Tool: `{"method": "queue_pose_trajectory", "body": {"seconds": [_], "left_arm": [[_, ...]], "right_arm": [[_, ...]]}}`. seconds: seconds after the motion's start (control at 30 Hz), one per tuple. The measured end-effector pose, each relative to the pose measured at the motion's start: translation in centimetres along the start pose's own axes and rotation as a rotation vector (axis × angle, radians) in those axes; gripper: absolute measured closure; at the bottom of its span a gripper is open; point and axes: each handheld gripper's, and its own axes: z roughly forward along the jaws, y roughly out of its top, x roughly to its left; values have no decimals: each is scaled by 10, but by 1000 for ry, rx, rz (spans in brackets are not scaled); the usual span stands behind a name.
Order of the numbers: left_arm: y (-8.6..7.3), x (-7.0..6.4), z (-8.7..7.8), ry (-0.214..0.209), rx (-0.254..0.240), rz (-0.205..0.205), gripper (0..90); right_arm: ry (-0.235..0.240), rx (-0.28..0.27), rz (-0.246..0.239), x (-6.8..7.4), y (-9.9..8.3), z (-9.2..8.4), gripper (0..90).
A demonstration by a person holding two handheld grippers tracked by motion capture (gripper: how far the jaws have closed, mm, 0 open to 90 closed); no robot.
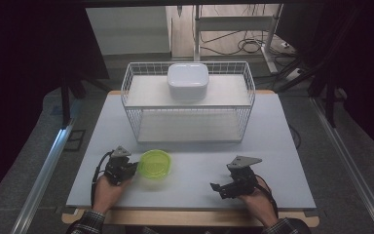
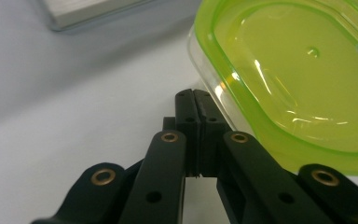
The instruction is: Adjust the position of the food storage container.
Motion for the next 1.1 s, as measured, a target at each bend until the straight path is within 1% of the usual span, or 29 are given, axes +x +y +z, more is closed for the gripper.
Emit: {"method": "queue_pose_trajectory", "body": {"seconds": [0.03, 0.17, 0.27, 0.4, 0.53, 0.57, 0.7, 0.83, 0.93, 1.03, 1.1], "left_arm": [[0, -2, 2, -11, 0, 2, 892], [2, -8, 6, -29, 9, 18, 892], [3, -14, 9, -50, 13, 42, 892], [5, -23, 12, -73, 9, 62, 891], [6, -36, 18, -97, 13, 94, 886], [7, -40, 20, -103, 16, 111, 885], [8, -54, 24, -119, 20, 151, 879], [10, -64, 27, -138, 22, 171, 876], [10, -74, 32, -165, 32, 185, 872], [11, -81, 36, -157, 43, 209, 865], [11, -81, 35, -154, 43, 212, 860]], "right_arm": [[0, 0, 0, 0, 0, 0, 49], [0, 0, 1, 0, 0, 0, 48], [0, 0, -1, 0, 0, 1, 49], [0, 3, -5, 1, 0, 1, 48], [0, 6, -8, 1, 0, 2, 48], [0, 6, -8, 1, 0, 2, 48], [0, 6, -11, 1, 0, 2, 48], [1, 8, -10, 1, 0, 2, 48], [2, 8, -10, 2, 0, 2, 48], [3, 11, -13, 2, -1, 3, 48], [4, 12, -13, 2, -1, 3, 48]]}}
